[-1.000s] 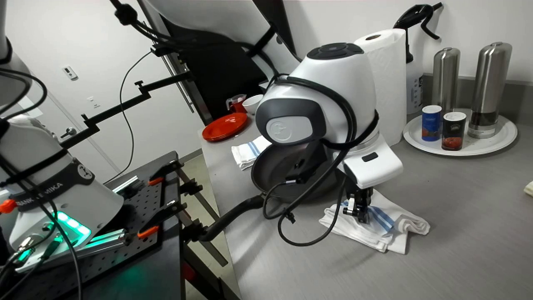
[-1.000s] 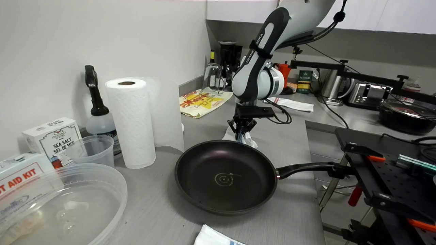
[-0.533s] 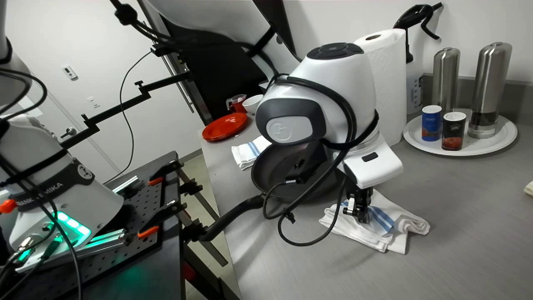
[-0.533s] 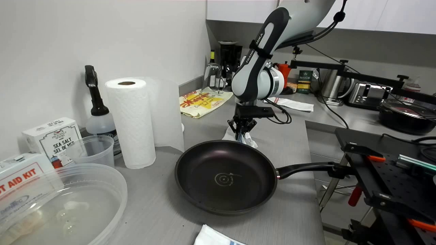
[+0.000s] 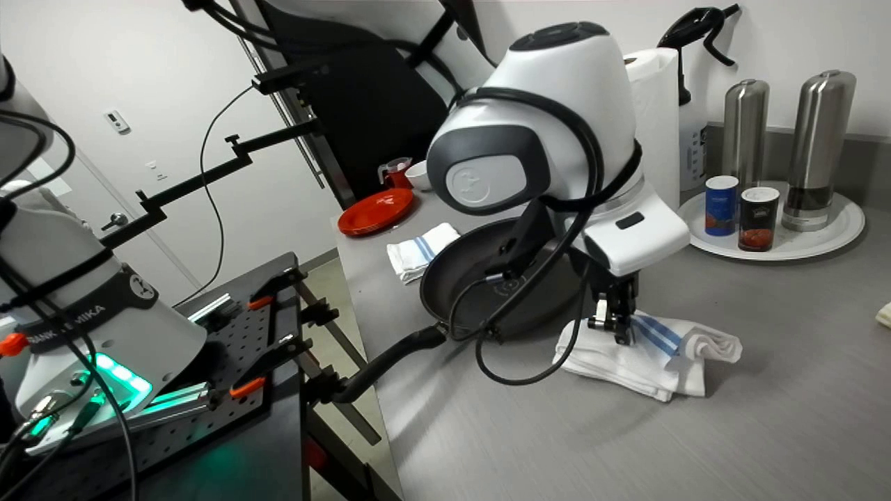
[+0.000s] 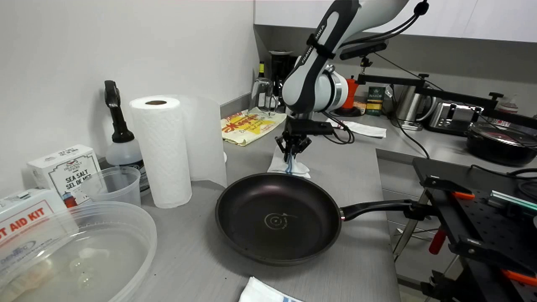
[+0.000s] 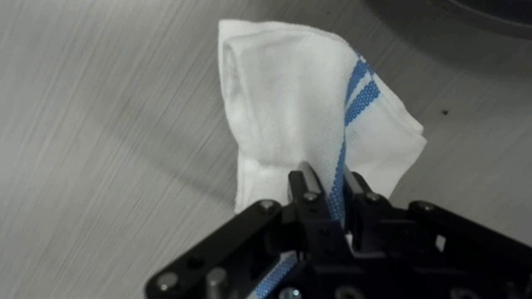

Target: Use the white and blue towel on the right to wipe the black pan.

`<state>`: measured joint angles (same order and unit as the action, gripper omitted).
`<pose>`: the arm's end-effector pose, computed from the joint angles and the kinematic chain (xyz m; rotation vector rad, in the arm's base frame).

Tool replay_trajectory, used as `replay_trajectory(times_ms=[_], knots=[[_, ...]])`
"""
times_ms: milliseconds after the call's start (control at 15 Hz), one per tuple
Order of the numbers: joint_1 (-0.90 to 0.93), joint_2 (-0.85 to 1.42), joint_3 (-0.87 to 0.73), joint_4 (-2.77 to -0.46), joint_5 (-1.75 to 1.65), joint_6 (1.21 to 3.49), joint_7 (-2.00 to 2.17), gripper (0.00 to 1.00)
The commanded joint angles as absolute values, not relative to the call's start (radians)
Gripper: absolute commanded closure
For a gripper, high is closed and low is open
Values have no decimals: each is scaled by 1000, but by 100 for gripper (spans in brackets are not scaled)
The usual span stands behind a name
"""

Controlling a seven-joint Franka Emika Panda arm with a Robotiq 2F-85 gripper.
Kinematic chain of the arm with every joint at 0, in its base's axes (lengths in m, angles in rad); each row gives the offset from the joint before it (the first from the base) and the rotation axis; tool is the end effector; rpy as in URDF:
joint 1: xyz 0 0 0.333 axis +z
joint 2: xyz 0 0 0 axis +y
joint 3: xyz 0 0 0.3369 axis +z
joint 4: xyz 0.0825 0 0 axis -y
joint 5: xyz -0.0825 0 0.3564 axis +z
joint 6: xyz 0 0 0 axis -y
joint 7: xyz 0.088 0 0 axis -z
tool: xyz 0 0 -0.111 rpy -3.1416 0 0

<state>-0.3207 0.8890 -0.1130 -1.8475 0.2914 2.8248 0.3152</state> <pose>0.5650 -0.2724 0.0867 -2.7606 1.4649 -0.1608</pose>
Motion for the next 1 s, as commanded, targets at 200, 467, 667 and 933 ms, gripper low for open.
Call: replay_trajectory(times_ms=[200, 467, 667, 933], knots=[[-287, 729, -102, -1959, 316, 2885, 287, 96], [-266, 633, -87, -2048, 313, 2919, 277, 96], [-257, 575, -70, -2123, 319, 2936, 273, 96], [-247, 529, -50, -2220, 325, 2952, 275, 96]])
